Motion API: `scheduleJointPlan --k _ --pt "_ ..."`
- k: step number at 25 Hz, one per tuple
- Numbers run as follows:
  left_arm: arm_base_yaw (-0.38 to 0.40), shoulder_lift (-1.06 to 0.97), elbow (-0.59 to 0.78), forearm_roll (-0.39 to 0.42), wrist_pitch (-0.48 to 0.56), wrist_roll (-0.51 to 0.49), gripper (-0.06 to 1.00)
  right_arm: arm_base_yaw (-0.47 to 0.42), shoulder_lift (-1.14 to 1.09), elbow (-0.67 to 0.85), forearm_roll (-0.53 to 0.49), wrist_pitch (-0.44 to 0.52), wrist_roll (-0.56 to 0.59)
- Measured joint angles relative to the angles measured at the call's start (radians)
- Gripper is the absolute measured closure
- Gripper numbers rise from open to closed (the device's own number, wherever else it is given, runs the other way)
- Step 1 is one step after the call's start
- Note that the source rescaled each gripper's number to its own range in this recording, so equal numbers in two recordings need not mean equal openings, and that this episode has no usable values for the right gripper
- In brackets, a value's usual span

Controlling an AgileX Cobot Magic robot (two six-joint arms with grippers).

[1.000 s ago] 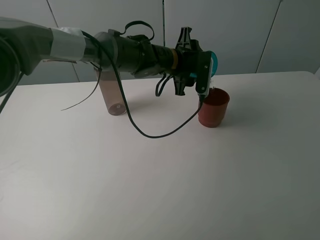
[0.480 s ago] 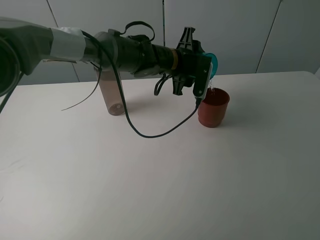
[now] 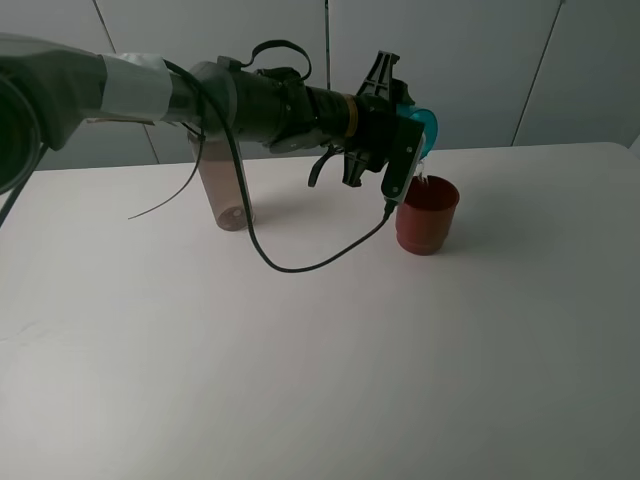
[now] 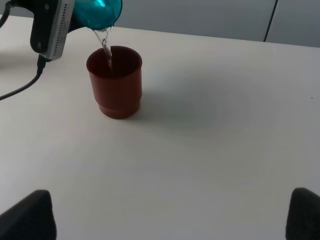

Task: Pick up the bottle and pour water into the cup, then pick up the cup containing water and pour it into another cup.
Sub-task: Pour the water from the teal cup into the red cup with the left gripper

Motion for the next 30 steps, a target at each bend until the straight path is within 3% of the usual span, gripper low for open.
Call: scheduleJointPlan --k 30 --pt "-0.018 0.0 0.0 -0.027 -0.033 0.253 0.89 0.0 0.0 0.0 0.0 0.0 0.0"
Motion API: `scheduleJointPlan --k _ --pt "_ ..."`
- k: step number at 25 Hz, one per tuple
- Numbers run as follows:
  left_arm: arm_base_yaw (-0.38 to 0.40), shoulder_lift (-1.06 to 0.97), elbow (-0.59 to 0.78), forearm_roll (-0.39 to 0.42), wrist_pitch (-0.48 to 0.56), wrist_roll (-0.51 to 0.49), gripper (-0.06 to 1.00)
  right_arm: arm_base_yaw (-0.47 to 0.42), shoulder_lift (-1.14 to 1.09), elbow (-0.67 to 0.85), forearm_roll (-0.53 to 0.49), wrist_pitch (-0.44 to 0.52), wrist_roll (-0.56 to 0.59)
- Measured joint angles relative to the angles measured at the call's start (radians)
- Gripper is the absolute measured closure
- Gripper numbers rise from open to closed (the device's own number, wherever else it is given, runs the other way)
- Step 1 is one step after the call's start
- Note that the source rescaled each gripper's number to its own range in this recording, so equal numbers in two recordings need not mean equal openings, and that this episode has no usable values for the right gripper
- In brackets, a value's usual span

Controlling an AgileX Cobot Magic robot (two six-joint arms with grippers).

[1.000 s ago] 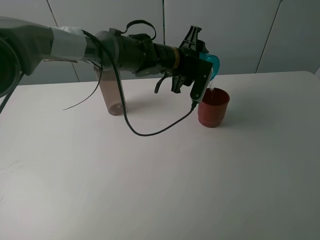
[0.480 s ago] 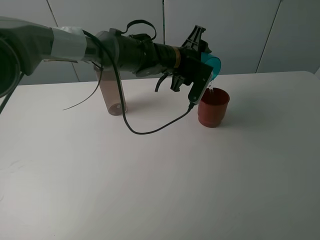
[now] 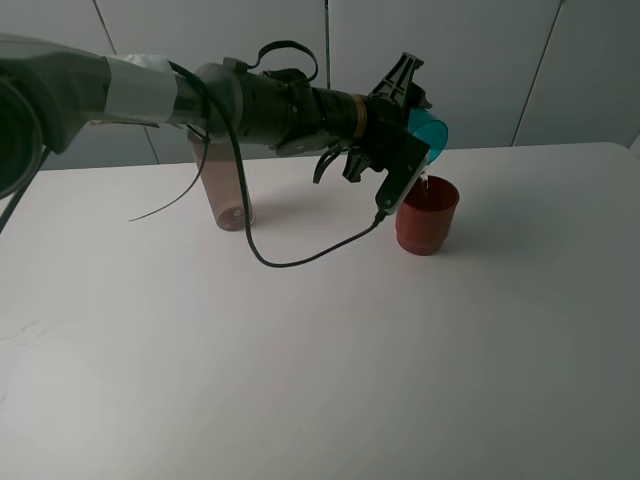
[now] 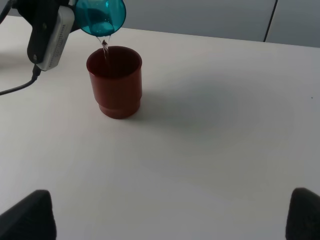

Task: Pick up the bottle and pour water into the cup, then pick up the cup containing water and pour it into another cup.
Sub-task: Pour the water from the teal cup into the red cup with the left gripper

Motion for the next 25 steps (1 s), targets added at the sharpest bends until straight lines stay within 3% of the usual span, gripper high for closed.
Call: scheduleJointPlan --k 10,16,25 --pt "0.0 0.0 0.0 -0.004 -0.002 0.058 0.89 0.0 0.0 0.0 0.0 0.0 0.0" --pt "0.0 0.0 0.0 -0.04 -0.015 0.173 0.89 0.0 0.0 0.0 0.0 0.0 0.0" --pt "0.0 0.0 0.0 -0.061 -0.039 0.253 0.89 0.0 0.0 0.0 0.0 0.0 0.0"
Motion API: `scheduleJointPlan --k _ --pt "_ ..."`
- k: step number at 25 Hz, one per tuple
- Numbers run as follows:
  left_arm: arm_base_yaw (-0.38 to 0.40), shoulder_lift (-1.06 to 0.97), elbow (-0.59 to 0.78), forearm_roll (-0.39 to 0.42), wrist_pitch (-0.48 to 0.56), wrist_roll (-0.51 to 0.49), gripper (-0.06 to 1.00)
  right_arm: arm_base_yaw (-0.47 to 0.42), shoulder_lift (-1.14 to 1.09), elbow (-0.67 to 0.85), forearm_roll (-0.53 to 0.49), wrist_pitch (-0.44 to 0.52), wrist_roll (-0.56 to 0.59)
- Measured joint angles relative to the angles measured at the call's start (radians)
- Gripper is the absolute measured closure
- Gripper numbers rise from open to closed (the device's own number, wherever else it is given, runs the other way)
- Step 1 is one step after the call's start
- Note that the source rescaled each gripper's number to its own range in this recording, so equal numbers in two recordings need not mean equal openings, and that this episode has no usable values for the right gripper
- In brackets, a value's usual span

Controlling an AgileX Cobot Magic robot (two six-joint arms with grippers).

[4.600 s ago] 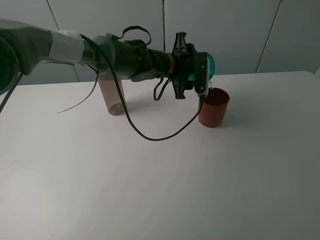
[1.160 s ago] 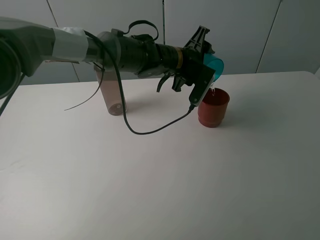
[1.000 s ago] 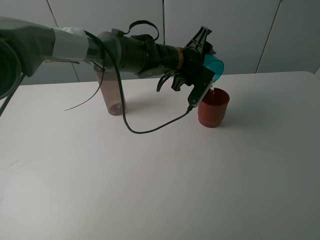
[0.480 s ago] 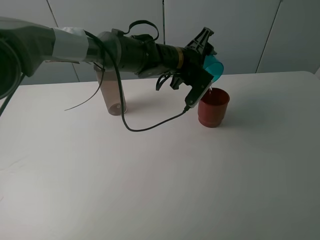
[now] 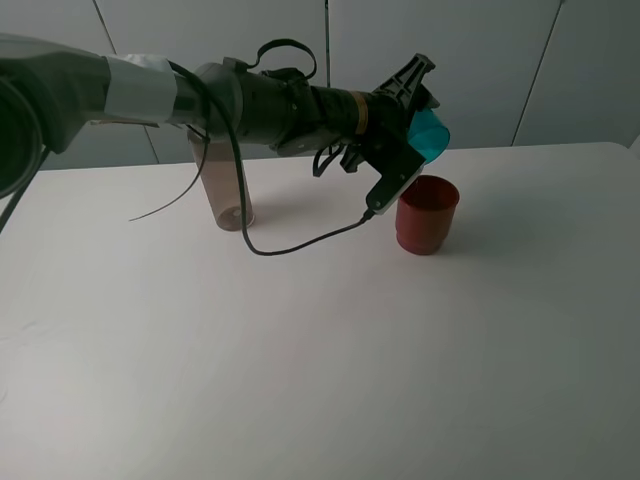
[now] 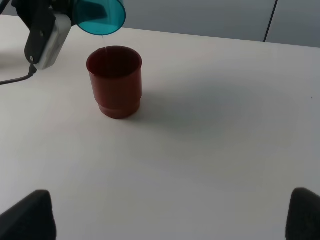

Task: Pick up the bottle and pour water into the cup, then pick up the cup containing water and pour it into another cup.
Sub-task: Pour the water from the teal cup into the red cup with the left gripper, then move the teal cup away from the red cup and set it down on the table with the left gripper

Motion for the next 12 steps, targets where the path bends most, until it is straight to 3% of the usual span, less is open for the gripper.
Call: scheduleJointPlan --k 12 --pt "0.0 0.0 0.0 -0.025 -0.047 0.061 0.89 0.0 0.0 0.0 0.0 0.0 0.0"
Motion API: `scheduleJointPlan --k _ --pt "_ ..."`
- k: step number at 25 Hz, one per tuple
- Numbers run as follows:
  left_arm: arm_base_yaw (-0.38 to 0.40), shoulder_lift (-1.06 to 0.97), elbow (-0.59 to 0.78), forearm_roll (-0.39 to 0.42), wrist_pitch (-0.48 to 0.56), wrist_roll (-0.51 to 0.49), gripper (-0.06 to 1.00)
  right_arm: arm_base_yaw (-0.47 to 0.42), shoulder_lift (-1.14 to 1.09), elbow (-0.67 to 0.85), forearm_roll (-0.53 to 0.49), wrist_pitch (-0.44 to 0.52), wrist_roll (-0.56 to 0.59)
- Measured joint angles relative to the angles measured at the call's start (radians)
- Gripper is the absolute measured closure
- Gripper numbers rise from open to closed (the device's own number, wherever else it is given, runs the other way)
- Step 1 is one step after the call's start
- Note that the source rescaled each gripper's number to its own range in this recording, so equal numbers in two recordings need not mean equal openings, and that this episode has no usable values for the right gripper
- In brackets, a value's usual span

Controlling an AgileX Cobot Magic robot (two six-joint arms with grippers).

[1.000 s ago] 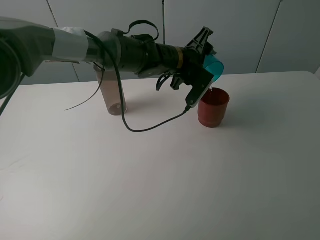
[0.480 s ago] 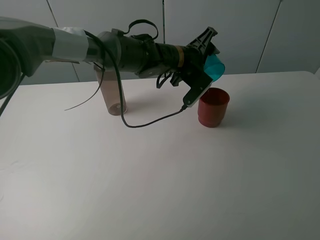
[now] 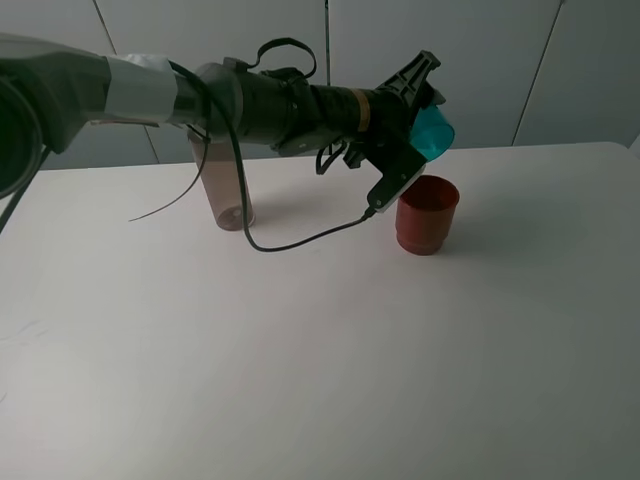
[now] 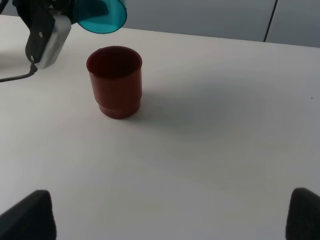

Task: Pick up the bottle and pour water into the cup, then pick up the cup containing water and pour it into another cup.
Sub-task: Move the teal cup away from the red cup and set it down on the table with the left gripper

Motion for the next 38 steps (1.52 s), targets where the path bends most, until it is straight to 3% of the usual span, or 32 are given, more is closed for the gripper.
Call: scheduleJointPlan --k 8,13,19,28,32,35,38 --pt "0.0 0.0 0.0 -0.016 -0.007 -0.007 0.89 0.0 0.0 0.0 0.0 0.0 0.0" --pt "0.0 0.0 0.0 -0.045 0.015 -0.16 0.89 0.0 0.0 0.0 0.0 0.0 0.0" --pt "0.0 0.0 0.0 -0.035 0.016 -0.546 0.89 0.0 0.0 0.0 0.0 0.0 0.0" --pt "0.0 -0.007 0.0 0.146 0.005 -1.252 0.89 0.0 0.0 0.0 0.0 0.0 0.0" --pt "0.016 -0.045 0.0 0.279 -0.024 -1.573 0.89 0.0 0.0 0.0 0.0 0.0 0.0" --pt "0.034 -0.078 0.0 0.454 -0.08 -1.799 0.89 0.0 0.0 0.0 0.0 0.0 0.0" --pt "0.057 -0.098 0.0 0.578 -0.226 -2.005 0.89 0.0 0.0 0.0 0.0 0.0 0.0"
